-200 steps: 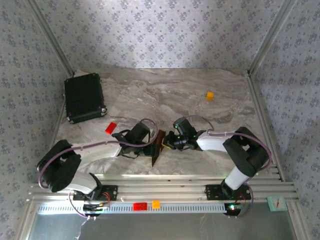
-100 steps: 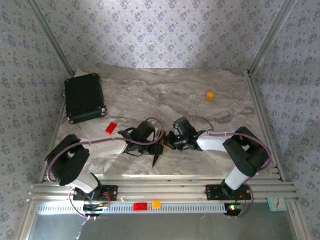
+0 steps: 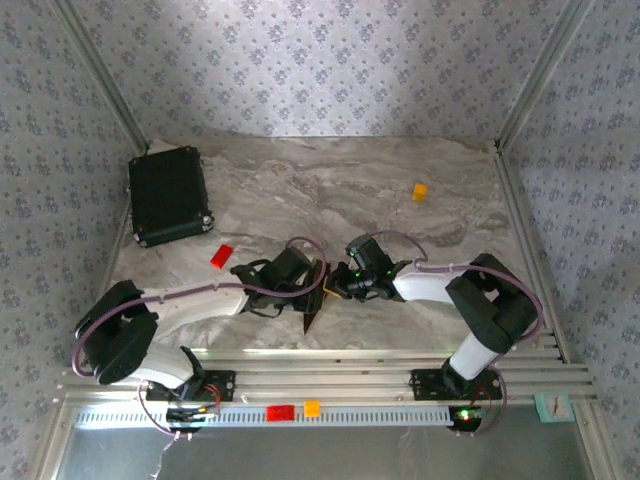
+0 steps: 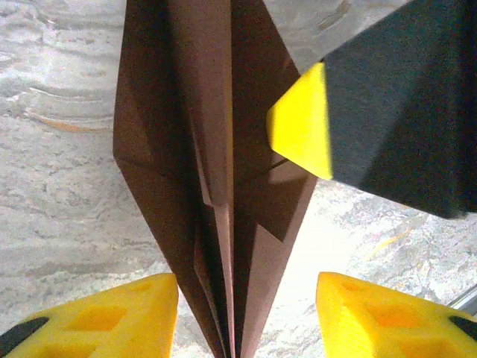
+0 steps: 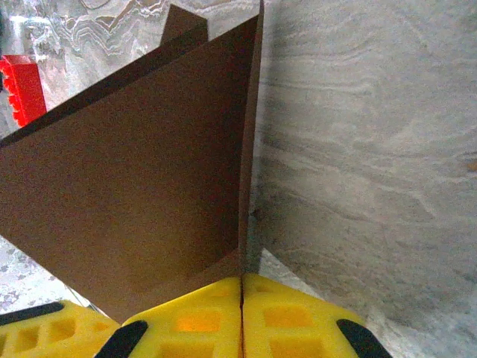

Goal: Fold a paper plane with a square sheet of paper (pick it up from the middle)

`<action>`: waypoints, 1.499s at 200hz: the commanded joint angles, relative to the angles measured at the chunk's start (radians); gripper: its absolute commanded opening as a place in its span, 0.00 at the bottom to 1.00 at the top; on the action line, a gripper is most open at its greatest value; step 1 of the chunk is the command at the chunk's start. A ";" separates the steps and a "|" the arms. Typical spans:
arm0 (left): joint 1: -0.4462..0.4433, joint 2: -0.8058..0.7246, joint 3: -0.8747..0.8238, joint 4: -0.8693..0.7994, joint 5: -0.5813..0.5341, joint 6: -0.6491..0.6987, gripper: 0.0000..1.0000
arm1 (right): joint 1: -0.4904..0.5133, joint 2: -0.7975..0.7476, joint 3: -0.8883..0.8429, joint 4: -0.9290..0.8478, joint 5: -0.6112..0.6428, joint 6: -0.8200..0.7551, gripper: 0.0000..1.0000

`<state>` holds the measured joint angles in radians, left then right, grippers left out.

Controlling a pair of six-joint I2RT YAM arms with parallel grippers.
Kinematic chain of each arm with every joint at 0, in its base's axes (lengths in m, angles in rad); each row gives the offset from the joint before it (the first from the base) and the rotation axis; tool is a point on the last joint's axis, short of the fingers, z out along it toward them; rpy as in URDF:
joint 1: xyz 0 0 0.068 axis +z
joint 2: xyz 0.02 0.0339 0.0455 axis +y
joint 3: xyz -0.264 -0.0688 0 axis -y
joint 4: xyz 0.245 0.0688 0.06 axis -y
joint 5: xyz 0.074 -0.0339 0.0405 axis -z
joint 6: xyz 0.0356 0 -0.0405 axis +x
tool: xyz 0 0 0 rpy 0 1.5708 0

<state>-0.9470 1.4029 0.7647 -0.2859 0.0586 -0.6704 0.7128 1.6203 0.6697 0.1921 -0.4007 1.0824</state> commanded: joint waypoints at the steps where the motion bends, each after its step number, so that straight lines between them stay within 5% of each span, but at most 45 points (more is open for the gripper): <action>1: -0.017 -0.013 0.022 -0.039 -0.048 0.015 0.52 | 0.002 -0.003 -0.011 -0.005 -0.001 0.007 0.10; 159: -0.030 0.103 0.039 0.010 0.022 0.042 0.48 | 0.012 -0.051 -0.021 -0.031 0.024 -0.001 0.10; 250: -0.022 -0.006 0.013 -0.039 -0.032 0.048 0.53 | 0.017 -0.061 -0.005 -0.030 0.026 -0.008 0.10; 300: 0.003 -0.010 0.007 -0.008 0.032 0.067 0.56 | 0.014 -0.057 0.005 -0.047 0.019 -0.021 0.09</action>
<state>-0.9539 1.4021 0.7677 -0.2920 0.0631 -0.6289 0.7223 1.5814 0.6624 0.1722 -0.3893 1.0805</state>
